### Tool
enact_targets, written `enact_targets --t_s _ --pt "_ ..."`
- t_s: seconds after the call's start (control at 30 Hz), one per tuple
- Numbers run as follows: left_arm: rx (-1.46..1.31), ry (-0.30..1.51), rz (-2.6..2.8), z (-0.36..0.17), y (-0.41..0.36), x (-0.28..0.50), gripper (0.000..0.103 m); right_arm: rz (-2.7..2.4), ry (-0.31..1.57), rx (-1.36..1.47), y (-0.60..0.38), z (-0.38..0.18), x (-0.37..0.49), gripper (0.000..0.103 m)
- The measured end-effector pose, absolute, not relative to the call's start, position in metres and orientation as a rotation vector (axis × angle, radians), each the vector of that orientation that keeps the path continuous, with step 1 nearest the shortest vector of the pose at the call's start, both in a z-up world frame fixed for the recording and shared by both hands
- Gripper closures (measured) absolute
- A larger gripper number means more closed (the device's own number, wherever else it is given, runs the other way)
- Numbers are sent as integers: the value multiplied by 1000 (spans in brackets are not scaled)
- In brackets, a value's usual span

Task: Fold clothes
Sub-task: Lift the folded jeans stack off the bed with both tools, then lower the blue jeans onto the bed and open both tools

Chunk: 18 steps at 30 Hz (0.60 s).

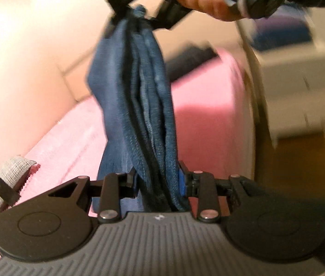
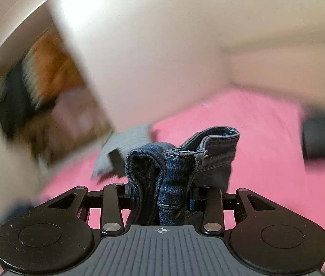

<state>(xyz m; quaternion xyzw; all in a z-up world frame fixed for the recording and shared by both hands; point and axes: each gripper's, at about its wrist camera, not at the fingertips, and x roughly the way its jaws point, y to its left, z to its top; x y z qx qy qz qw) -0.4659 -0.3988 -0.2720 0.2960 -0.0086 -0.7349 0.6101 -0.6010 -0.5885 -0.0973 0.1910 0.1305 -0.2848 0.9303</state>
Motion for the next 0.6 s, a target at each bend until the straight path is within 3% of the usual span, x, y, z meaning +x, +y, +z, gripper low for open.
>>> enact_targets --t_s 0.07,0.13,0.27,0.43,0.53,0.6 --pt "575 22 -1690 -258 -401 -459 72 -521 355 177 -552 -84 -548 66" --pt "549 53 -1699 -256 -386 -443 65 -442 446 -28 -510 -106 -495 66" --pt "562 155 -1679 -275 -329 -401 63 -257 616 -322 -439 -233 -400 65" --pt "639 354 -1491 -316 -233 -340 63 4 802 -601 -335 -387 -345 66" --pt "647 454 -1318 -325 -180 -303 63 6 808 -635 -318 -422 -347 51" --pt "638 509 -1222 -326 -157 -279 63 37 813 -592 -324 -422 -357 30"
